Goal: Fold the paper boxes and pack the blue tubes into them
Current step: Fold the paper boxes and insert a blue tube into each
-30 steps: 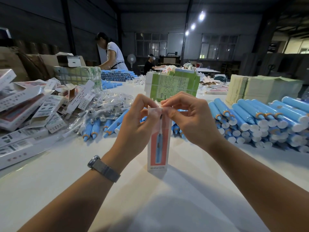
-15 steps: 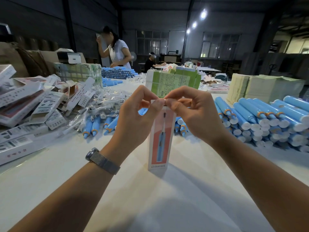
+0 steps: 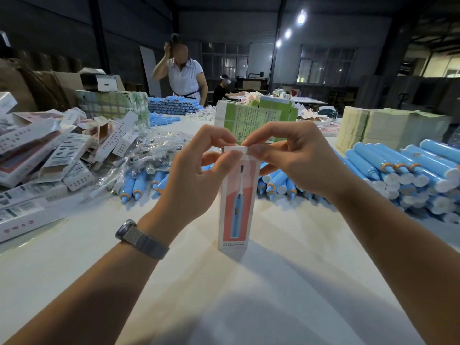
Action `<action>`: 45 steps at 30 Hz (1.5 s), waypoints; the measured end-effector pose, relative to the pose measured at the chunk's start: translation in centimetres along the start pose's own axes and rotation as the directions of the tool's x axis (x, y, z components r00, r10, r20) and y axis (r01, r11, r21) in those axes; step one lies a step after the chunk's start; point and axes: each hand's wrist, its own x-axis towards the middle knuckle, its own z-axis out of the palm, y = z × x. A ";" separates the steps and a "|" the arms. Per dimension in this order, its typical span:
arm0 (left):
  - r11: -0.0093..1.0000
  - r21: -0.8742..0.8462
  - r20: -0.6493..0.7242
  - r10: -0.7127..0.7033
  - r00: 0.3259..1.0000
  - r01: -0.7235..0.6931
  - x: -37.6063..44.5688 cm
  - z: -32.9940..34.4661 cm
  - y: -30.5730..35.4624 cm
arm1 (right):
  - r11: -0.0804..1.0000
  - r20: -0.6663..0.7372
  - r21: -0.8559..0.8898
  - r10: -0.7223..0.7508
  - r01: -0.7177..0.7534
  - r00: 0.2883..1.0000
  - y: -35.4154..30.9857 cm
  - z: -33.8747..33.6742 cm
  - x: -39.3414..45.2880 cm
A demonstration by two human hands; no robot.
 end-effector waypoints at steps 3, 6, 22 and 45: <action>1.000 0.016 0.022 0.019 1.000 -0.019 -0.1 0.0 0.0 | 0.999 0.045 -0.045 0.028 -0.026 0.999 -0.3 -0.9 0.0; 0.999 0.038 0.025 0.007 1.000 -0.008 -0.3 0.0 -0.1 | 0.998 0.039 -0.054 0.027 -0.025 0.999 -0.4 -0.9 -0.1; 0.997 -0.066 -0.042 -0.043 0.998 0.040 -0.3 -0.1 -0.2 | 0.999 -0.004 -0.029 -0.037 0.037 0.999 0.4 0.0 -0.3; 0.998 -0.065 0.021 -0.021 1.000 0.022 -0.5 0.0 -0.7 | 0.977 -0.090 -0.157 -0.162 0.146 0.983 1.3 1.3 -0.5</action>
